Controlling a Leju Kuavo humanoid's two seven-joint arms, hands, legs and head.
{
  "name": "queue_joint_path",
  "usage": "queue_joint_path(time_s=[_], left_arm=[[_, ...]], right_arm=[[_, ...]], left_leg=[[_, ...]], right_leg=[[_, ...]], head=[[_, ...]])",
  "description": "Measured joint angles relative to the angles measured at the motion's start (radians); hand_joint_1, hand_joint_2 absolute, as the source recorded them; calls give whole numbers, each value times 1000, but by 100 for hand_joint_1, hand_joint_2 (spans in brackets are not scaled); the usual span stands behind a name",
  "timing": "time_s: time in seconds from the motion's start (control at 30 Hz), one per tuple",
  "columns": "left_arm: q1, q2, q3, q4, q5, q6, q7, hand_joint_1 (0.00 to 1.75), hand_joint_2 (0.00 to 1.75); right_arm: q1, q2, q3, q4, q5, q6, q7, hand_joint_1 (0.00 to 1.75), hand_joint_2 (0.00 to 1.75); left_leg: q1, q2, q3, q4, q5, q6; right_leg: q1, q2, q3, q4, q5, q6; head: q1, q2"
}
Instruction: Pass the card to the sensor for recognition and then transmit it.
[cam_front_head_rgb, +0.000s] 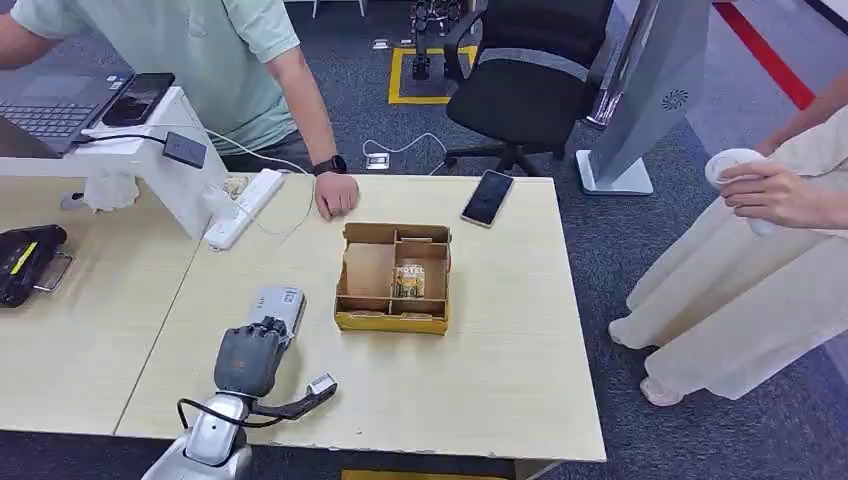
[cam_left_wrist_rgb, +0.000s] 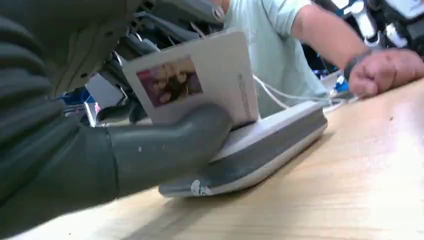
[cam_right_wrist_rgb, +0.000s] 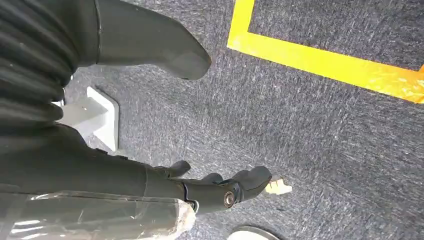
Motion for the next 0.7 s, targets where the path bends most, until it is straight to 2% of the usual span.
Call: queue_joint_path(time_s=[0.23,0.4,0.5,0.7], left_arm=[[27,-87,163,-216,62,0,-190,175,175],[21,-160,285,-307,85,0,-280,175,175],[10,-194,342,-325,85,0,-301,175,175],[-5,-234,385,-338,66,0,-303,175,175]], right_arm=[[3,0,0,0,-10,-18,11,0,175],[4,0,0,0,-10,-18,20,0,175],[4,0,0,0,-10,-18,20,0,175],[4,0,0,0,-6,-18,23,0,175]], left_leg=[[0,0,-3,0,0,1],[0,0,-3,1,0,1],[0,0,-4,1,0,1],[0,0,-4,1,0,1]], right_leg=[[0,0,-2,0,0,1],[0,1,-4,0,0,1],[0,1,-4,0,0,1],[0,1,-4,0,0,1]], head=[[1,0],[0,0],[0,0],[0,0]])
